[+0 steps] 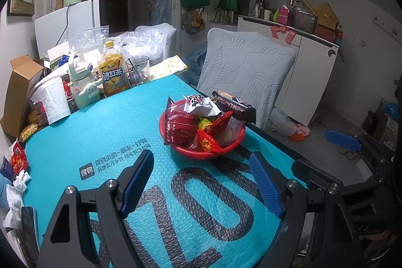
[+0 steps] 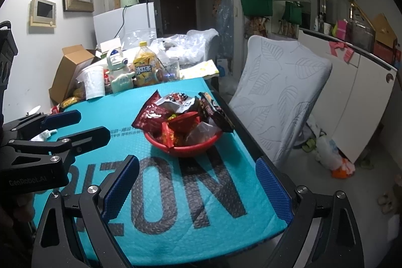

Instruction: Organize snacks

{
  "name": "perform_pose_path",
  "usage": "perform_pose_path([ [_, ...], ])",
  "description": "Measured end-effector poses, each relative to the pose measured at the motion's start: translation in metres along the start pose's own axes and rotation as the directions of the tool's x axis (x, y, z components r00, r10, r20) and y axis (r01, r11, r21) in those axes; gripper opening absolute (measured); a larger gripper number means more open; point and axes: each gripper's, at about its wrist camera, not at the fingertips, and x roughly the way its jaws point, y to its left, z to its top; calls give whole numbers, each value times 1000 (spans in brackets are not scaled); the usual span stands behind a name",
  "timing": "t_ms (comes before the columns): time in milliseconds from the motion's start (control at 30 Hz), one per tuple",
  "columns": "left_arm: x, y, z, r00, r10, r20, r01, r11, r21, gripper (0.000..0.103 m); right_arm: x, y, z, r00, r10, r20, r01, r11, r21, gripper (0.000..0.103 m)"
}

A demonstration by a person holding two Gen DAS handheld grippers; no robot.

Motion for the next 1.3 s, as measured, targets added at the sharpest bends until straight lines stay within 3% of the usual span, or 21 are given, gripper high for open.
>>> perform_pose_path([
  [1300,-3,-4,2,1000,24,6,-24,1000,14,78,3,-12,-2,1000,-9,-18,9,1000,4,95],
])
